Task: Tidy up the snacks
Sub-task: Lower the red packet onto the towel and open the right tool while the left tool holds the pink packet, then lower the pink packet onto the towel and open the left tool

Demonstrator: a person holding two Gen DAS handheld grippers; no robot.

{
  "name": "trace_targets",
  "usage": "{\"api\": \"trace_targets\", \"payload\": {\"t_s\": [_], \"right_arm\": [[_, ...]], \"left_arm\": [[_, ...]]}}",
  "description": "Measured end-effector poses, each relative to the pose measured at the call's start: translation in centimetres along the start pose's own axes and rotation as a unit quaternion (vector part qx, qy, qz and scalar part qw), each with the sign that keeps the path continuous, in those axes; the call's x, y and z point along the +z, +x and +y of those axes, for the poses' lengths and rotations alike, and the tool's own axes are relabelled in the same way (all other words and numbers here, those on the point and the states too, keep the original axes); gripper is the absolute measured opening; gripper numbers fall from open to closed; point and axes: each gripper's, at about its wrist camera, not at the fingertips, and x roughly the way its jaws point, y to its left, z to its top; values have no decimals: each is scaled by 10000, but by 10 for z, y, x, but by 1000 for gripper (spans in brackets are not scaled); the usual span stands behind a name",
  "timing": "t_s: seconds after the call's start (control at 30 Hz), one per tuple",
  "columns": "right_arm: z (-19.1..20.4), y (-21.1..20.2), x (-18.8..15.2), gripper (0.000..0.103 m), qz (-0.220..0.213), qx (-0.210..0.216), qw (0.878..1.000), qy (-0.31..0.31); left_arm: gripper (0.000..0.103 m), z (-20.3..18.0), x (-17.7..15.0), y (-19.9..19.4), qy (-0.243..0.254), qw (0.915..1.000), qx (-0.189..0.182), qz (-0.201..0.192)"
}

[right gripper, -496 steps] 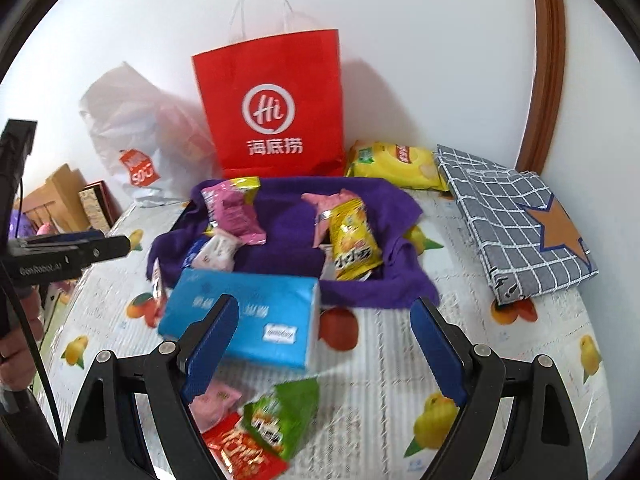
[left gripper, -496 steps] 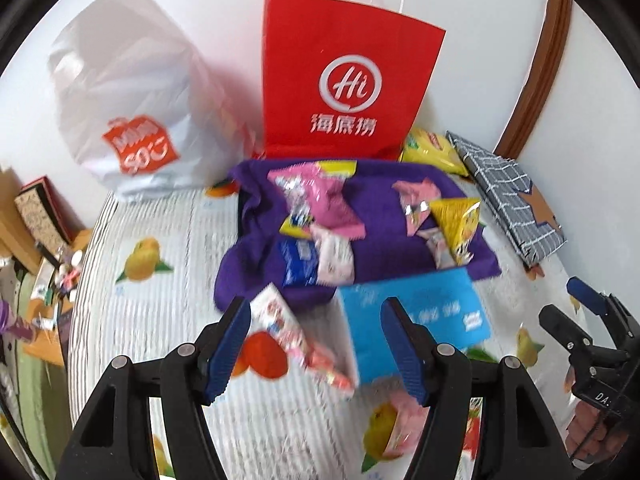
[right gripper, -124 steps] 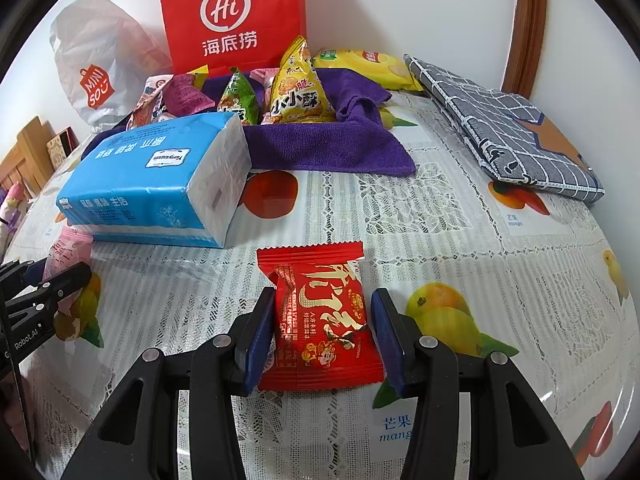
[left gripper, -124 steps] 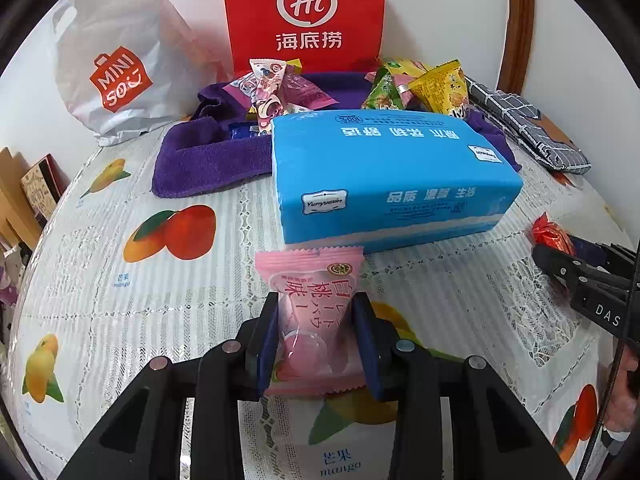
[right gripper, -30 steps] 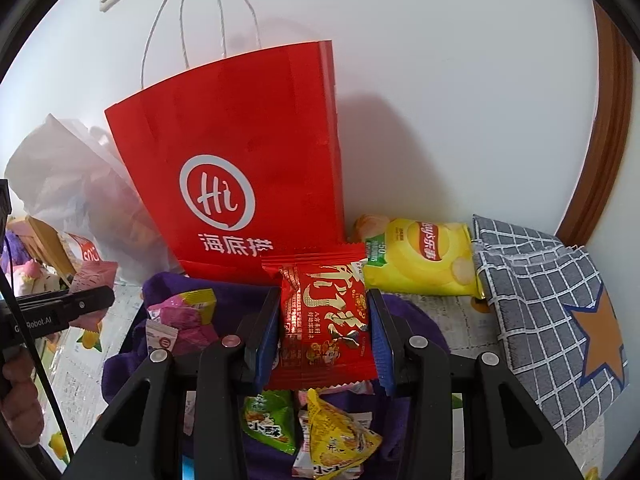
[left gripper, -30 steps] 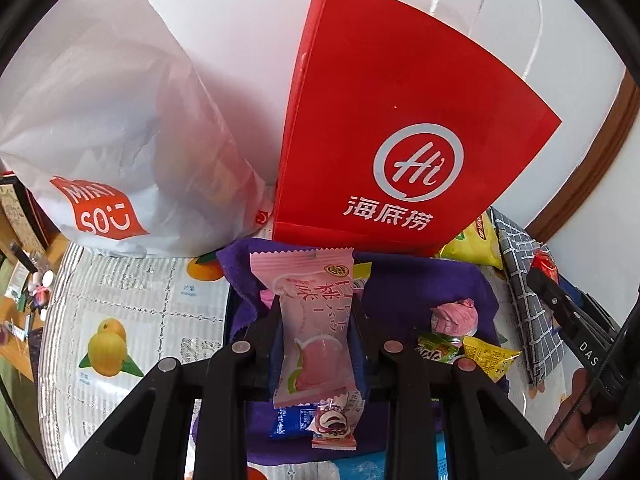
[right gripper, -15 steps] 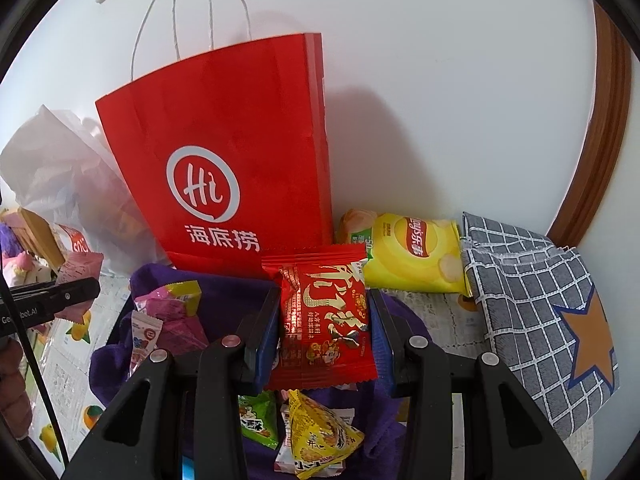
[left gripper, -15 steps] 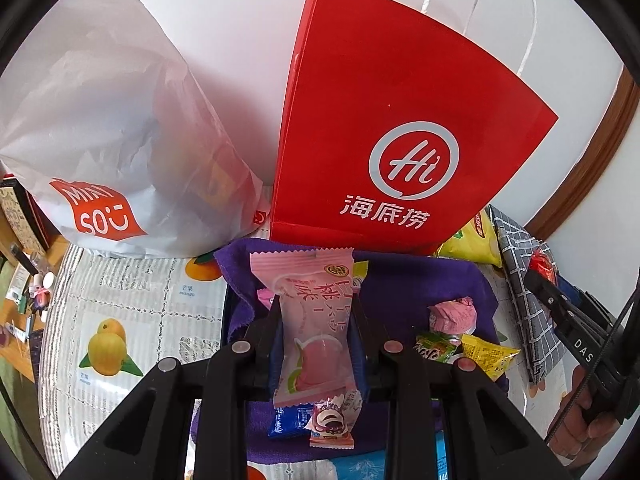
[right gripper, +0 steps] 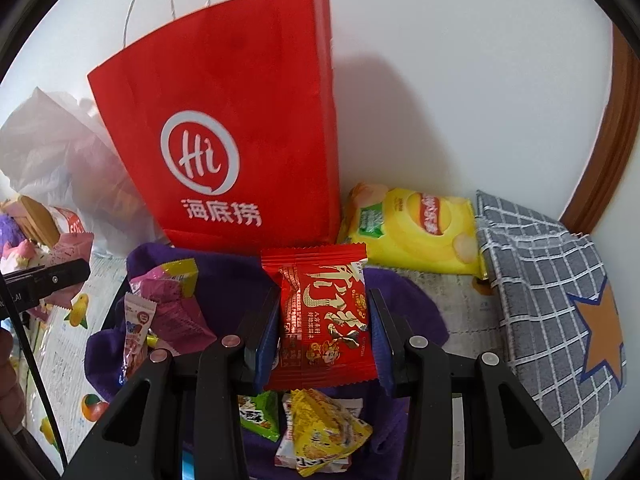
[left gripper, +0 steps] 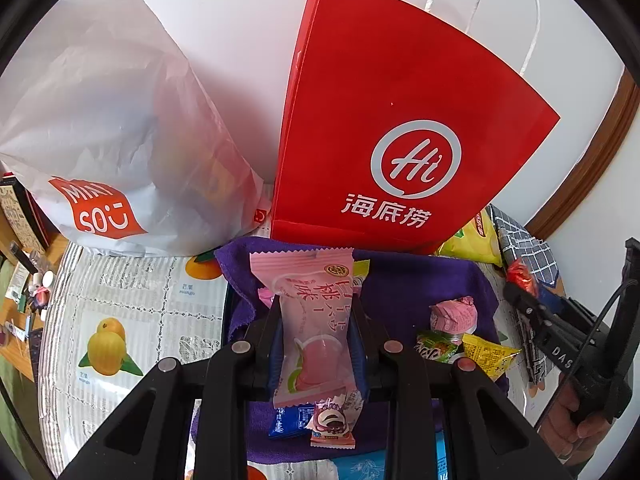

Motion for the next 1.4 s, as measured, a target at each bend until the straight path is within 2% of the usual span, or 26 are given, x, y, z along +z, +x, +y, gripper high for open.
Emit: {"api": "trace_targets", "payload": {"t_s": [0.2, 0.43, 0.7, 1.07, 1.3, 1.4], "right_arm": [[18, 17, -9, 41, 273, 111, 9992, -286], [21, 40, -16, 41, 733, 7, 9966, -383], [25, 51, -20, 42, 958, -48, 9941, -499], [27, 38, -13, 45, 865, 36, 9946, -564], [22, 0, -3, 58, 280, 159, 9986, -413], [22, -10, -1, 59, 132, 164, 9990, -404]], "left_arm": [[26, 0, 0, 0, 16, 10000, 3, -6], [26, -1, -1, 2, 48, 10000, -18, 2], [26, 0, 0, 3, 51, 10000, -9, 21], [26, -3, -1, 7, 78, 10000, 16, 34], [26, -8, -4, 16, 119, 9997, -40, 203], [26, -13, -7, 26, 182, 9991, -6, 395]]}}
